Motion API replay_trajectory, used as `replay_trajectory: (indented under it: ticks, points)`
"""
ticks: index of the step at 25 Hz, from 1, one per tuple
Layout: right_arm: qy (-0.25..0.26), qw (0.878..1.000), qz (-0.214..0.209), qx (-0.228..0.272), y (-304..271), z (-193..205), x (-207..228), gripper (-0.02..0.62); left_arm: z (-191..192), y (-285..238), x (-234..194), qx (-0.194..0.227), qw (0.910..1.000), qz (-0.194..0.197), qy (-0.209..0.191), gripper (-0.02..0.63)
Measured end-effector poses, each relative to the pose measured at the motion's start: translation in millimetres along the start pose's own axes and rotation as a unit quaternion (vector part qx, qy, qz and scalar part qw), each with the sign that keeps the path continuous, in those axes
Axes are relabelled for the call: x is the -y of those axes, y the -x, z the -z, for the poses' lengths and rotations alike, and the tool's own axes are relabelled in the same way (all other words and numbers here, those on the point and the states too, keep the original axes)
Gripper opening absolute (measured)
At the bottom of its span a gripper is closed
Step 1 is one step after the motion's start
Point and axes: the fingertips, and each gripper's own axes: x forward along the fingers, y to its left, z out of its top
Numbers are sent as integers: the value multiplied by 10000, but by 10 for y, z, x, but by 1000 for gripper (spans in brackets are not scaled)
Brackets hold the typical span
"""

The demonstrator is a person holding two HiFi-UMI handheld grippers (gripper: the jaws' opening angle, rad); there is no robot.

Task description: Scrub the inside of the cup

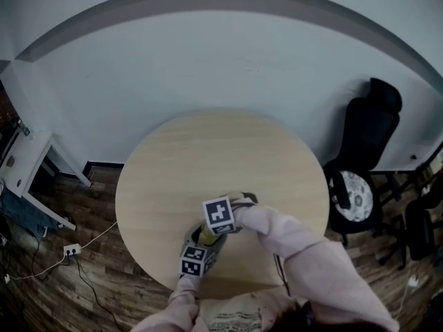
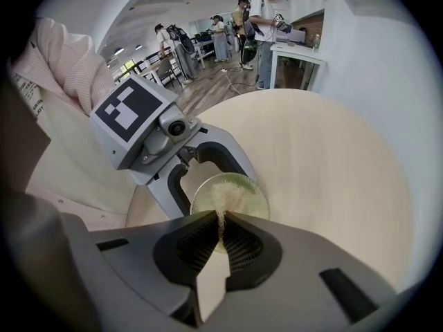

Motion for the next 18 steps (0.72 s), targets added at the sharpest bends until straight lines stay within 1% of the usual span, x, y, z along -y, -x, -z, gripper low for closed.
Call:
replay_trajectory:
  ticks: [11,18]
  points:
    - [-604,9976,-338,42,-12,-16,-29,26,23,-4,-1,21,10000,20,27,367]
    - [-1113,9915,-638,218,-20,-45,-57,25,41,-2,-10,-10,10000,1,51,367]
